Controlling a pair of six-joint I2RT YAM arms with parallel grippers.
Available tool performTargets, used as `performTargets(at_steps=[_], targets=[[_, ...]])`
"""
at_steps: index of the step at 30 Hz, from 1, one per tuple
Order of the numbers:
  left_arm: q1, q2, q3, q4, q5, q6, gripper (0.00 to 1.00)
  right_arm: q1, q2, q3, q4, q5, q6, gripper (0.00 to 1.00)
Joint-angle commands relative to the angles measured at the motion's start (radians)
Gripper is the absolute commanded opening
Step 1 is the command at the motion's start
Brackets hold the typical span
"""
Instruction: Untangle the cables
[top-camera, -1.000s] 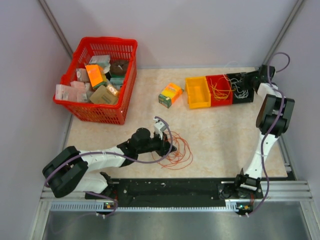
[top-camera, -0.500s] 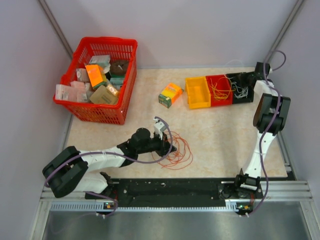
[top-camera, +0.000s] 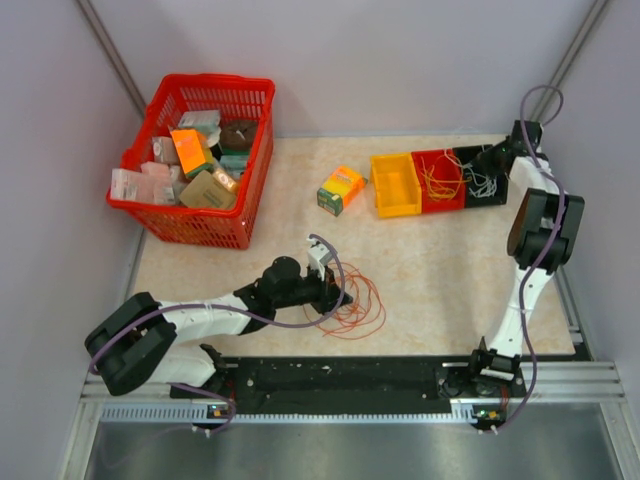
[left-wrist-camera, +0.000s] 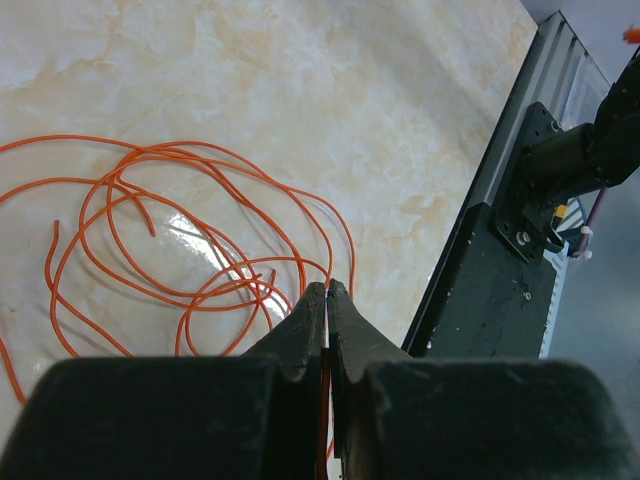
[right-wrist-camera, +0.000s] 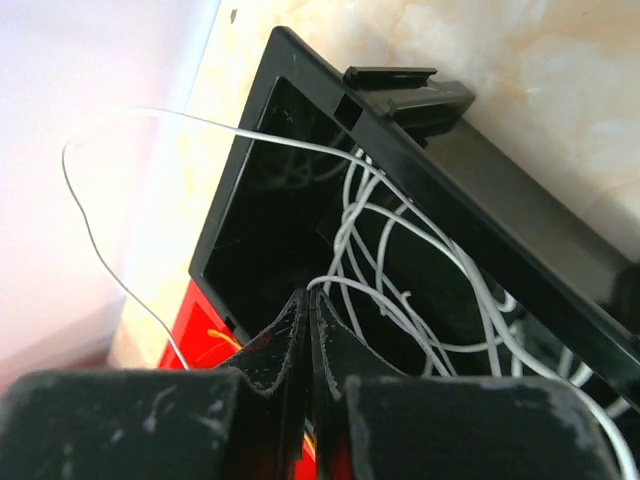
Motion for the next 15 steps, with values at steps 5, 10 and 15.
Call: performTargets(at_steps=[5,10,15], targets=[[-0.003,-0.015,-0.001,0.065,0.015,0.013,0.0,0.007,-0.105,-0.001,-0.147,0.175,-0.34,0.0],[-0.003,-0.007,0.005,0.06,0.017,0.014,0.0,0.048,-0.161,-0.034,-0.169,0.354,-0.463,0.0],[-0.003,-0.007,0.006,0.059,0.017,0.014,0.0,0.085,-0.22,-0.028,-0.173,0.557,-0.619,0.0]])
